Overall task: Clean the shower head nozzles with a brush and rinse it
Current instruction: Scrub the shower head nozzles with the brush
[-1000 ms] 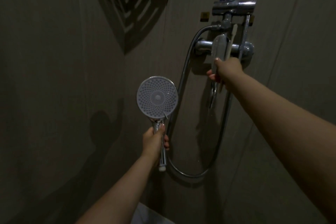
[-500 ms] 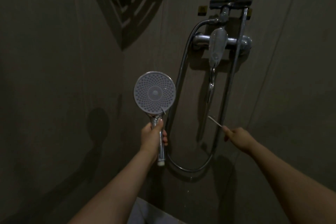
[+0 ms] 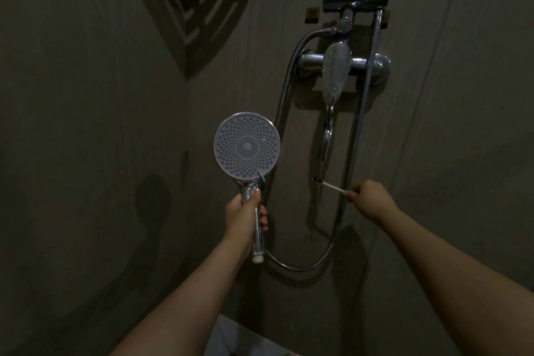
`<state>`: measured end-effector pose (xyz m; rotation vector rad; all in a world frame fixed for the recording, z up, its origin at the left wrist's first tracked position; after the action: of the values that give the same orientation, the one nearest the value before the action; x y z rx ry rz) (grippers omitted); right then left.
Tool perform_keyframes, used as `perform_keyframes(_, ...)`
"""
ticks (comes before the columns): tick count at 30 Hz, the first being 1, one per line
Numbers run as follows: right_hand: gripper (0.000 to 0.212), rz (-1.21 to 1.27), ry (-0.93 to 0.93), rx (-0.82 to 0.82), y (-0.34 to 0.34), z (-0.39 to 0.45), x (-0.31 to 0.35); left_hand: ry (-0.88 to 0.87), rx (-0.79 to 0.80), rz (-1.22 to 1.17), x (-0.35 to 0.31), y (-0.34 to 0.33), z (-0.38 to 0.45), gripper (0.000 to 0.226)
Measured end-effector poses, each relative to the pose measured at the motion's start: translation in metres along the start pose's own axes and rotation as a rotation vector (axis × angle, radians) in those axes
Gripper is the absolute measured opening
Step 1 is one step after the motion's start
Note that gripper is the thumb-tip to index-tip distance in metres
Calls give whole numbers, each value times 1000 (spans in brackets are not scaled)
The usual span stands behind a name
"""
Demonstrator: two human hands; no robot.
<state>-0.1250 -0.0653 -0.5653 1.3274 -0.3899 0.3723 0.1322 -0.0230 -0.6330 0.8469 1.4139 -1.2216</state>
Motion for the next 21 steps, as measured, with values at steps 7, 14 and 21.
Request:
perform_keyframes(7, 31, 43, 22, -6, 2, -2, 6, -4, -15, -10, 0, 2, -1, 21)
perform_keyframes(14, 29, 149, 22, -12, 3, 0, 11, -1, -25, -19, 2, 5, 2, 24)
perform_keyframes(21, 30, 126, -8, 19, 6, 0, 5, 15, -24, -19, 8, 6, 2, 23)
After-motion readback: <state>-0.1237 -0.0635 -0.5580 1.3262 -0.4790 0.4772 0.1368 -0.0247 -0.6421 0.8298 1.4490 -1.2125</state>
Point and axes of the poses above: each hand's wrist, its own z-axis towards the middle knuckle, its own y-axis out of the back of the hand, x = y × z, the point moved 8 cm from there along z, towards the middle knuckle, and after that the axes turned 7 degrees about z, right-handed, at the moved point
